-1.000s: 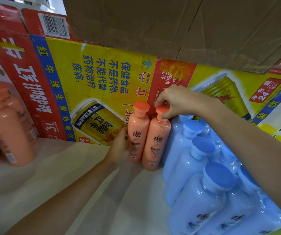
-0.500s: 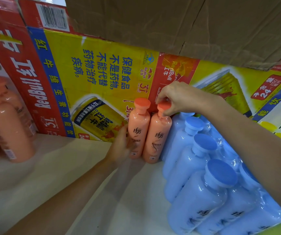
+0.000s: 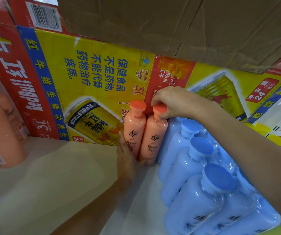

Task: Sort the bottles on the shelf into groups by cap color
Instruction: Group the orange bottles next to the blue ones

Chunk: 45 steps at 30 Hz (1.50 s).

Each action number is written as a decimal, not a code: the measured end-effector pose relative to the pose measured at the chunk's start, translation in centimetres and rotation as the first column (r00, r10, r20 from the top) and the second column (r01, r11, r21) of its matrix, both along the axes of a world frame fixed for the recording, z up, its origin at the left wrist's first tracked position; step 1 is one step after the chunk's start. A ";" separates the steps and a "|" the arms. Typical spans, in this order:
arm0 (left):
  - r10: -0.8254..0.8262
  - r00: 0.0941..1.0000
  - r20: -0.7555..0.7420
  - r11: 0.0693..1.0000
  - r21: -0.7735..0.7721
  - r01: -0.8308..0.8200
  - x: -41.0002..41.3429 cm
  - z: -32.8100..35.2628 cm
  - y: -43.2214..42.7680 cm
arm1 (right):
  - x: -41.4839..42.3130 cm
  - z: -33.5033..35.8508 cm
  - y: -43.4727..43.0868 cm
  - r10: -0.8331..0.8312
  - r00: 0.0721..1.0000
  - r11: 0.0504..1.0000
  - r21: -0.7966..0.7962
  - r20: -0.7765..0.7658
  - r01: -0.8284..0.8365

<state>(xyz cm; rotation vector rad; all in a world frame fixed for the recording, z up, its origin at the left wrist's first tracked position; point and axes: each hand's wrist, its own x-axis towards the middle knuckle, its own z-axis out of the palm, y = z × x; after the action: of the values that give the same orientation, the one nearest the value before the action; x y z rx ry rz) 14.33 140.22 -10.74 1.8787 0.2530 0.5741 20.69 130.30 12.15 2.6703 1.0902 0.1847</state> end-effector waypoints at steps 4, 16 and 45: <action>-0.010 1.000 0.012 1.000 0.009 0.010 0.3 -0.3 0.2 | 0.1 -0.1 0.1 0.009 1.000 1.000 -0.025 0.006 -0.008; -0.310 0.945 0.101 0.911 -0.253 0.326 0.4 -0.3 1.5 | -0.2 0.4 0.2 0.026 0.996 0.996 -0.083 0.082 -0.020; -0.167 0.986 -0.003 0.885 0.441 0.151 -3.7 9.7 14.3 | -0.9 2.6 1.3 0.010 1.000 0.992 0.123 -0.017 -0.008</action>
<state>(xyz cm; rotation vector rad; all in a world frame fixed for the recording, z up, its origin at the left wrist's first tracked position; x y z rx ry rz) 10.68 154.48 -1.03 2.2988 -0.0649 0.5841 19.76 131.63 14.80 2.7808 1.1313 0.2380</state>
